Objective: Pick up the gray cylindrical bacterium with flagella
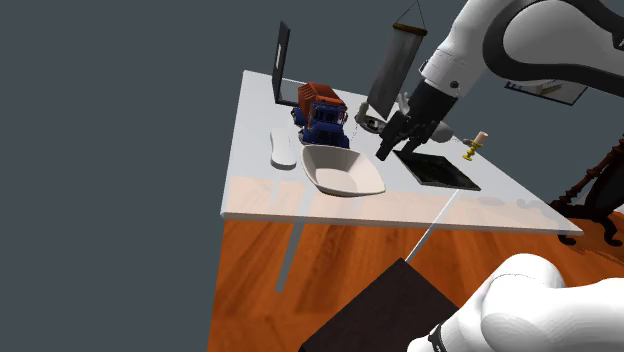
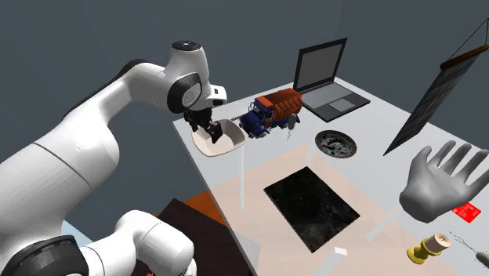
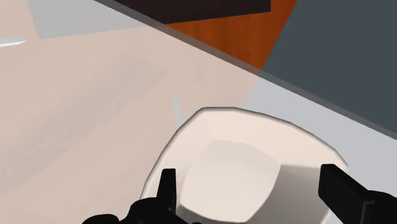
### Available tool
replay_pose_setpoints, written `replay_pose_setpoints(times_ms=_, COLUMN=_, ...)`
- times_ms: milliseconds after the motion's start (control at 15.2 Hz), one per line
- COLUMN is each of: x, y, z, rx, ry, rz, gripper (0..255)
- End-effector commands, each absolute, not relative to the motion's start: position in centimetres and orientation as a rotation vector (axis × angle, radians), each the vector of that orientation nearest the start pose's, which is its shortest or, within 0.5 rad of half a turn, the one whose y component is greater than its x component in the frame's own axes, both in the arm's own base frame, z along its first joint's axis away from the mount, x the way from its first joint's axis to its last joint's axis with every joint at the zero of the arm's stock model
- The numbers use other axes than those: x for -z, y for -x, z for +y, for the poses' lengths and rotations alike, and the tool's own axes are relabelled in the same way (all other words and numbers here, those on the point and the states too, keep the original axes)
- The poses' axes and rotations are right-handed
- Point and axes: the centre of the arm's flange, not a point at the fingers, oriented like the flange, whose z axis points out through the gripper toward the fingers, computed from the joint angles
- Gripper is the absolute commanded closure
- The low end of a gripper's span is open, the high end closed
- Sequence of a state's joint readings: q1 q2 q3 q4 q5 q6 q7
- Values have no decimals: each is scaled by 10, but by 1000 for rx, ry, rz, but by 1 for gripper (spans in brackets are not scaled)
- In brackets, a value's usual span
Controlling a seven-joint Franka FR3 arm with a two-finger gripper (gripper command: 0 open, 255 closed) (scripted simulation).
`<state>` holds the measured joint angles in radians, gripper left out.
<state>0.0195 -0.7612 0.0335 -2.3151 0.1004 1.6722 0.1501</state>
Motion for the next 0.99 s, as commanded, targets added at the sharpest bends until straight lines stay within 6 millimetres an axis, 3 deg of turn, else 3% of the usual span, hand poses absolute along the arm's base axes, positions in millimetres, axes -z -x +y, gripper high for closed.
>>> replay_pose_setpoints(times_ms=0, x=-612, y=-323, z=30, rx=168, ry=3044, rz=166, gripper=0)
replay_pose_setpoints(times_ms=924, x=-615, y=-450, z=-87, rx=320, ry=2990, rz=341, gripper=0)
